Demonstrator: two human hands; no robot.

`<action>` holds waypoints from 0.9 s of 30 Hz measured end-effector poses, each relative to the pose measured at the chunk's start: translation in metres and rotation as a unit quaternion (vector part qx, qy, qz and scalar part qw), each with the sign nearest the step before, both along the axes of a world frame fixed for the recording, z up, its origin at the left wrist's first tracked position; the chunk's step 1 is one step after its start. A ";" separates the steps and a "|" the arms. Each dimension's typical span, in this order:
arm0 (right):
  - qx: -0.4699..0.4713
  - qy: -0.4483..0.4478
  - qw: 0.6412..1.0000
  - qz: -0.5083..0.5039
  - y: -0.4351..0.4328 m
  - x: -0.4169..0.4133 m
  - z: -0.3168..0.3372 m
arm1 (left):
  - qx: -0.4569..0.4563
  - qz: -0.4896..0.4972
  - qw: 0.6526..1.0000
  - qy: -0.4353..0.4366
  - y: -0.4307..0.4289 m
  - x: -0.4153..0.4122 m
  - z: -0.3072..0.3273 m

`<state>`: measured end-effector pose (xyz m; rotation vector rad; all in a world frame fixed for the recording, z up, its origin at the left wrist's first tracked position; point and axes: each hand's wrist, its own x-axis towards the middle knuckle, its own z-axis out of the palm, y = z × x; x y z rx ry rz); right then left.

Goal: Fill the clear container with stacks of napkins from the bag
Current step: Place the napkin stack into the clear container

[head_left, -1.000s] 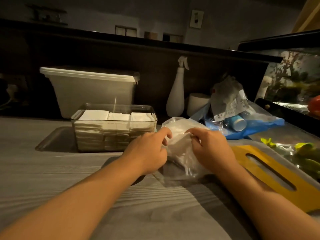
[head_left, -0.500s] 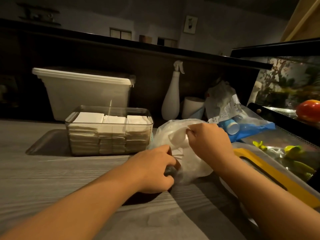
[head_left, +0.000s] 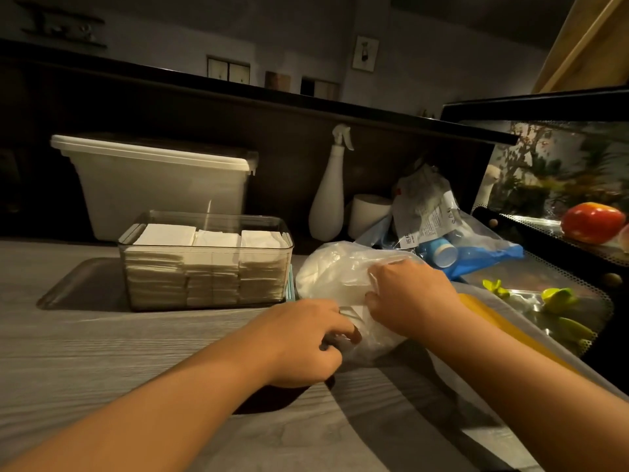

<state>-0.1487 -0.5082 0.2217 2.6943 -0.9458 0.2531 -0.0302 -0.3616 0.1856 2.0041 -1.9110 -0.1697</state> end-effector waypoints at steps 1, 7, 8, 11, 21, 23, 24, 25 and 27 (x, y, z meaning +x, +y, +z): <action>0.011 0.010 1.000 0.012 0.001 0.001 0.001 | -0.006 0.008 1.000 -0.001 0.000 0.000 0.000; 0.122 -0.008 0.989 0.087 0.002 0.012 -0.014 | -0.053 0.079 0.995 -0.002 0.004 0.004 0.002; 0.126 -0.007 0.988 0.092 0.001 0.013 -0.018 | -0.057 0.092 0.994 0.001 0.004 0.006 0.002; 0.147 0.011 0.985 0.088 -0.001 0.014 -0.019 | -0.047 0.120 0.992 -0.007 0.005 0.011 0.001; 0.139 -0.069 0.983 0.099 -0.012 0.012 -0.011 | -0.021 0.153 0.987 -0.034 0.006 0.011 0.002; 0.161 -0.097 0.977 0.103 -0.013 0.009 -0.013 | -0.016 0.152 0.988 -0.029 0.006 0.011 0.001; 0.170 -0.105 0.974 0.104 -0.014 0.007 -0.013 | -0.016 0.152 0.988 -0.026 0.005 0.011 0.001; 0.176 -0.109 0.973 0.105 -0.014 0.006 -0.014 | -0.017 0.151 0.988 -0.024 0.005 0.011 0.001; 0.176 -0.107 0.973 0.101 -0.013 0.006 -0.015 | -0.018 0.148 0.989 -0.020 0.004 0.011 0.000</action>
